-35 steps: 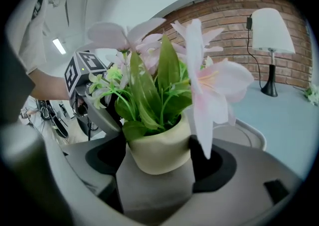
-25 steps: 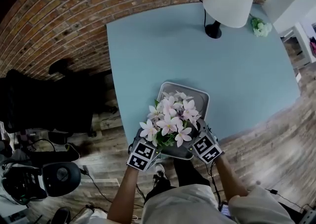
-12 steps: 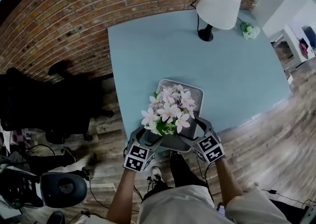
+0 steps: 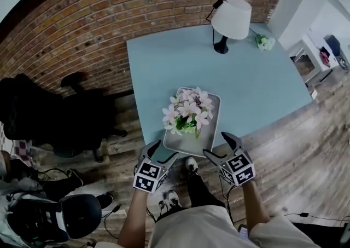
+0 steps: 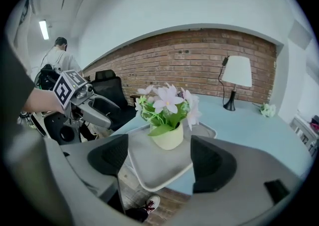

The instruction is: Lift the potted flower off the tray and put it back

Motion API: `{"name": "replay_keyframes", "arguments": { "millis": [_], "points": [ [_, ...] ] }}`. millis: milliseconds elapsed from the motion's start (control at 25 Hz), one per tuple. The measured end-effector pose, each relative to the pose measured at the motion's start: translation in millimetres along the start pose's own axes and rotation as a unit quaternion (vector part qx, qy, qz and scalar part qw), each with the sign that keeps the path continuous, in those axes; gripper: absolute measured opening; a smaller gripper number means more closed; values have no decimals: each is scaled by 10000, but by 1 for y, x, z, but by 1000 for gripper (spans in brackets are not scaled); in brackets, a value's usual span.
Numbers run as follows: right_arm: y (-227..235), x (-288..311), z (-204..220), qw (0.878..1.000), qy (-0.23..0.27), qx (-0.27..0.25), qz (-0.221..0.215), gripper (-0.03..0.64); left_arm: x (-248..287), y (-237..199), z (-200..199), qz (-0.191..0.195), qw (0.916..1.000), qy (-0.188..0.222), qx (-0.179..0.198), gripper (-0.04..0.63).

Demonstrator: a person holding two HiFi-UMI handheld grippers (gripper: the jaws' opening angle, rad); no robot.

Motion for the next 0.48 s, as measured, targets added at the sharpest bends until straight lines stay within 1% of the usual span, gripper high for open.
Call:
{"name": "replay_keyframes", "arguments": {
  "millis": [120, 280, 360, 480],
  "points": [
    [-15, -21, -12, 9997, 210, -31, 131, 400, -25, 10, -11, -32, 9996, 232, 185, 352],
    [-40, -53, -31, 9979, 560, 50, 329, 398, -64, 24, -23, -95, 9980, 495, 391, 323],
    [-52, -70, -41, 9964, 732, 86, 420, 377, -83, 31, -29, -109, 9969, 603, 496, 317],
    [-72, -94, -54, 9939, 952, 39, 550, 325, -111, 43, -42, -120, 9944, 815, 659, 301]
  ]
}}
Point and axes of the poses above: the fingertips, and each gripper's own axes: x forward along the fingers, y to its right, z out of its underside, the point moved 7 cm from there along -x, backward along the fingers, and after that the axes turned 8 degrees about y, right-handed, at the moved point
